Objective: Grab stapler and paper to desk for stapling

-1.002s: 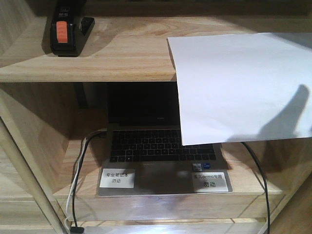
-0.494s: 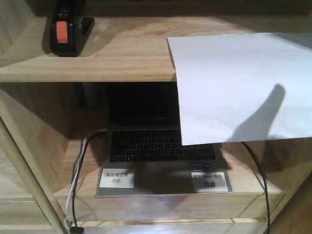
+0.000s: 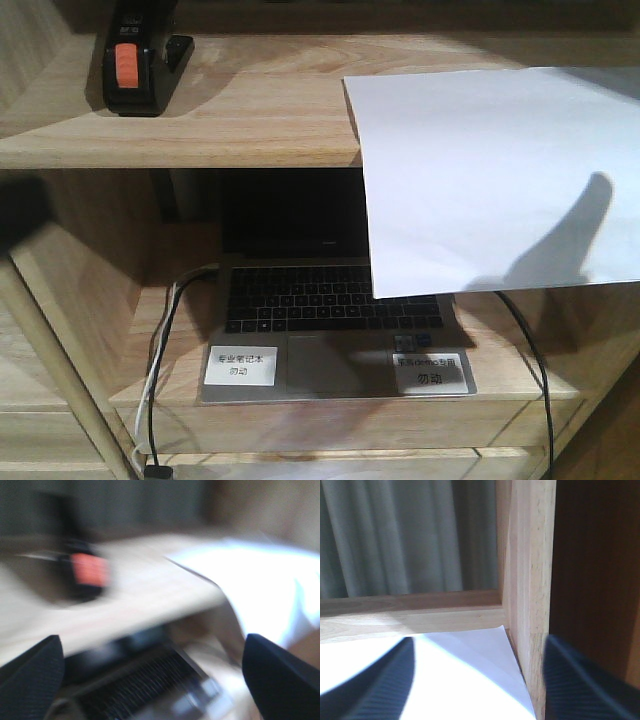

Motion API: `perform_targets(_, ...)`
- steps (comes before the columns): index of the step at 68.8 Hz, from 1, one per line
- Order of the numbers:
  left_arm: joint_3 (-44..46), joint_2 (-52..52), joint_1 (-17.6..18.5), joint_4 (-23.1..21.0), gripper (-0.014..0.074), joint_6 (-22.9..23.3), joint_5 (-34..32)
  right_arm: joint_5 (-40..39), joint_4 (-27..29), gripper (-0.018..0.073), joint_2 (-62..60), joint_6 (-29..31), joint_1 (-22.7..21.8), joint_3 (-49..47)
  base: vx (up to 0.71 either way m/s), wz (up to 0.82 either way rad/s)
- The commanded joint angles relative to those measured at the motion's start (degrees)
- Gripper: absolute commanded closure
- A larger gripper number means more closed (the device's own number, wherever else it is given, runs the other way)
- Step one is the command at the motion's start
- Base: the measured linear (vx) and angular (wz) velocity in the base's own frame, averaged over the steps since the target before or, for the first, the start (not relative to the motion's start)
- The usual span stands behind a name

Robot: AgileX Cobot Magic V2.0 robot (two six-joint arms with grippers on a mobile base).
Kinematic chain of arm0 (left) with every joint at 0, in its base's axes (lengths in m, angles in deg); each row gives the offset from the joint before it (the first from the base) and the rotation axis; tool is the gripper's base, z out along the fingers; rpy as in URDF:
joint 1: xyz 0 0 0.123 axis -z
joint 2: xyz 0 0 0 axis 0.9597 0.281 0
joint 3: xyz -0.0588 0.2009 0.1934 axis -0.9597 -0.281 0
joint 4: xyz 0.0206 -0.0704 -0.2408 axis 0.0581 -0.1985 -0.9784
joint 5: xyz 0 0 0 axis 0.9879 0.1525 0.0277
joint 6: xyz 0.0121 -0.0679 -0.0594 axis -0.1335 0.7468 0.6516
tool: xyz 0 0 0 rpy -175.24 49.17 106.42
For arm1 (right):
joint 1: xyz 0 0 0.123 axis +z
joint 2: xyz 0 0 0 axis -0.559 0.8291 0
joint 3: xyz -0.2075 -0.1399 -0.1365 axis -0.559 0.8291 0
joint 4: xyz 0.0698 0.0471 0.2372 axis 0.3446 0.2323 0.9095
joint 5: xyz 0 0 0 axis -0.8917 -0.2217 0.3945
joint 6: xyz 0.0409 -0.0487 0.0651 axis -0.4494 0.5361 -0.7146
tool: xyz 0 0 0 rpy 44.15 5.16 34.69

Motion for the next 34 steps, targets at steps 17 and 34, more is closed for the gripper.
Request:
perform_targets(17, 3.32, 6.57, 5.03, -2.82, -0.0047, -2.08, -10.72, -4.13, -0.25, 0.0204, 0.67, 0.00, -0.29, -1.73, 0.00, 0.00)
perform_targets(34, 14.26, 12.82, 5.21, -2.23, -0.0024, -1.69, -8.78, -4.13, -0.25, 0.0250, 0.67, 0.00, -0.29, -1.73, 0.00, 0.00)
